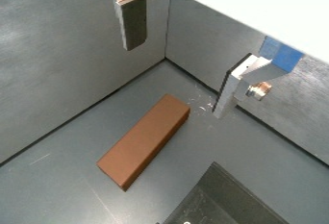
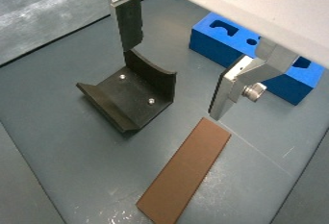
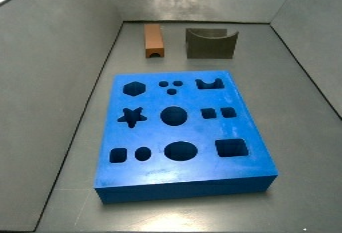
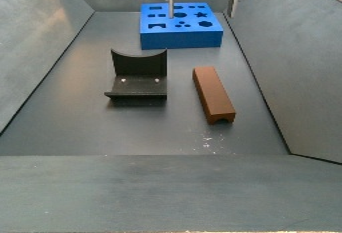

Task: Pick up the arch object. Move up. Place the arch object on the fixture. Regrasp the arch object. Rotate the arch object. Move to above the board. Insert the arch object.
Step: Pick up the arch object.

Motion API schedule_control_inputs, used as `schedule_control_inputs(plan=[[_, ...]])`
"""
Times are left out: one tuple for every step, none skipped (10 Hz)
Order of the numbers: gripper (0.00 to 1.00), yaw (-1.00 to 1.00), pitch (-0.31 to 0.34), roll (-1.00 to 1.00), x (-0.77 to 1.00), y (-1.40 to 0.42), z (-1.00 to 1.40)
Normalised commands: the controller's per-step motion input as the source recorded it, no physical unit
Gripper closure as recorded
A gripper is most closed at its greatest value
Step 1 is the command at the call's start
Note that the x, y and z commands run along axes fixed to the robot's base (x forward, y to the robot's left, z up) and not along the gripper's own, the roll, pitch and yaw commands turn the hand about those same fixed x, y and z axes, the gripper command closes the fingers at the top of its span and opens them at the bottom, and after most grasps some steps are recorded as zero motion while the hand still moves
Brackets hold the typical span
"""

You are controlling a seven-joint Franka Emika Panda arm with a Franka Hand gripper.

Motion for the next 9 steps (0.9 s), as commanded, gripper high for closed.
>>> schedule_control_inputs(plan=[[0.0, 0.0, 0.0, -0.01, 0.0, 0.0, 0.0], [0.0, 0.0, 0.0, -0.01, 0.0, 0.0, -0.03], [0.0, 0.0, -0.123, 0.05, -0.15, -0.07, -0.35], [0.0, 0.0, -0.02, 0.0, 0.14, 0.0, -0.59], [0.0, 0.03, 0.0, -0.05, 0.25, 0.0, -0.84], [0.0, 0.01, -0.01, -0.04, 0.23, 0.01, -1.0], [0.0, 0.05, -0.004, -0.06, 0.35, 0.0, -1.0], [0.0, 0.09, 0.0, -0.06, 0.35, 0.01, -1.0], [0.0, 0.1, 0.0, -0.03, 0.22, 0.02, -1.0]])
